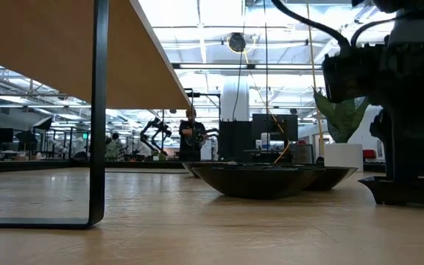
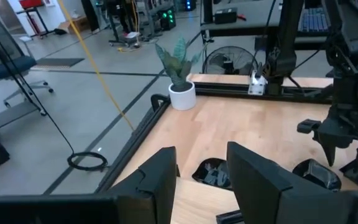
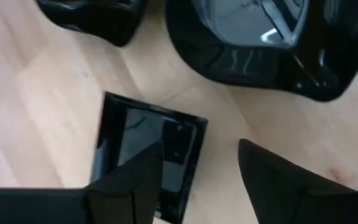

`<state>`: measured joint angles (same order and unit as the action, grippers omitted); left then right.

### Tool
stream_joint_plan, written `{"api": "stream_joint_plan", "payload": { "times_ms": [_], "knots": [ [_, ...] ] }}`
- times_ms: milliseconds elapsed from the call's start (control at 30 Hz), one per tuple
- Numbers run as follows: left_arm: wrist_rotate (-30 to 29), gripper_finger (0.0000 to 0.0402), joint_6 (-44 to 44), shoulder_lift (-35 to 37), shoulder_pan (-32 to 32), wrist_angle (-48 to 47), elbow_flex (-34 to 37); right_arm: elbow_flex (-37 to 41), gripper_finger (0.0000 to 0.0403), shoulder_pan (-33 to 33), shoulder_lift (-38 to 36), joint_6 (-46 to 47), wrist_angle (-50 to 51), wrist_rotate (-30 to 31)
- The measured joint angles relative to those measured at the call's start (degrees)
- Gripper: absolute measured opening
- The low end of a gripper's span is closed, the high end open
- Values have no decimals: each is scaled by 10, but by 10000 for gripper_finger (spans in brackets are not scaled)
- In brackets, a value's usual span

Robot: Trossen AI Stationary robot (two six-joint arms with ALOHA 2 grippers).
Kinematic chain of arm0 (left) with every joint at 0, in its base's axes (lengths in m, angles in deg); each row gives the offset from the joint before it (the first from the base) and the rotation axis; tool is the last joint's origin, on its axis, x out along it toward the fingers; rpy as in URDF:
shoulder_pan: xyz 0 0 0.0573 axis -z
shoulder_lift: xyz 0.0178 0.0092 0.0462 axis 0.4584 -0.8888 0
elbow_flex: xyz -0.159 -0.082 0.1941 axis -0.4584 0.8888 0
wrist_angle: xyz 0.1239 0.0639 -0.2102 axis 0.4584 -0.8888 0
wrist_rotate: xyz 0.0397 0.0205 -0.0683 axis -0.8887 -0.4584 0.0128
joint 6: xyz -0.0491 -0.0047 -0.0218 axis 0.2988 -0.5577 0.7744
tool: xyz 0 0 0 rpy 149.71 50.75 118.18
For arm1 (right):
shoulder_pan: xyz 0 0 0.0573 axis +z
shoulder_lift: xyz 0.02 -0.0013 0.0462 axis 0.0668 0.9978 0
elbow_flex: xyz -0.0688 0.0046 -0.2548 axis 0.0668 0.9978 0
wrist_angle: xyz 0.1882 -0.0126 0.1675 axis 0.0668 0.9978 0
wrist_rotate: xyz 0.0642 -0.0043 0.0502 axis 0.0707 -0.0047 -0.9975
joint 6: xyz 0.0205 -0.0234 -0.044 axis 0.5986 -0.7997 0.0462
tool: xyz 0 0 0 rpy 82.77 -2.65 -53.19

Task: Pick & Place Mini shaped plates
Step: Stack the square plate on top of the square plate on the shelf

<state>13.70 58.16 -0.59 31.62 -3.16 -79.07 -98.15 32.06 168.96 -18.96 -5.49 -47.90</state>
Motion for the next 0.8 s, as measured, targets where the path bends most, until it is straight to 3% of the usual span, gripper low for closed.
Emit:
{"api": "stream_joint_plan", "payload": {
  "times_ms": [333, 600, 800],
  "knots": [
    [0, 147, -13, -1, 0, -2, 0, 0, 103, 0, -6, 3, 0, -13],
    [1, 147, -13, -1, 0, -2, 0, 0, 9, 17, -7, 5, 21, -12],
    [1, 147, -13, -1, 0, -3, 0, 0, 3, 23, -7, -13, 21, 3]
  ]
}}
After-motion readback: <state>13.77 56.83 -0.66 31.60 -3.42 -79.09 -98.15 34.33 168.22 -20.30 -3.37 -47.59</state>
